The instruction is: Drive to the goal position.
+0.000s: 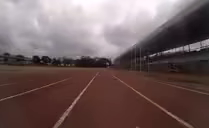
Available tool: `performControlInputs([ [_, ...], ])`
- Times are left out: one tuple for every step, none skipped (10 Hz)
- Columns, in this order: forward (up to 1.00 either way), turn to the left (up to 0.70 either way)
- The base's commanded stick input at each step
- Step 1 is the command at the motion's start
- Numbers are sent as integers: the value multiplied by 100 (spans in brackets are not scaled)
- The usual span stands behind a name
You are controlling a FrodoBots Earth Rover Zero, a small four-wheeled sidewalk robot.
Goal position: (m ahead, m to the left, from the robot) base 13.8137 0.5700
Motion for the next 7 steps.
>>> performControlInputs([
  [70, 0],
  [70, 0],
  [70, 0],
  [70, 0],
  [70, 0],
  [70, 0],
  [70, 0],
])
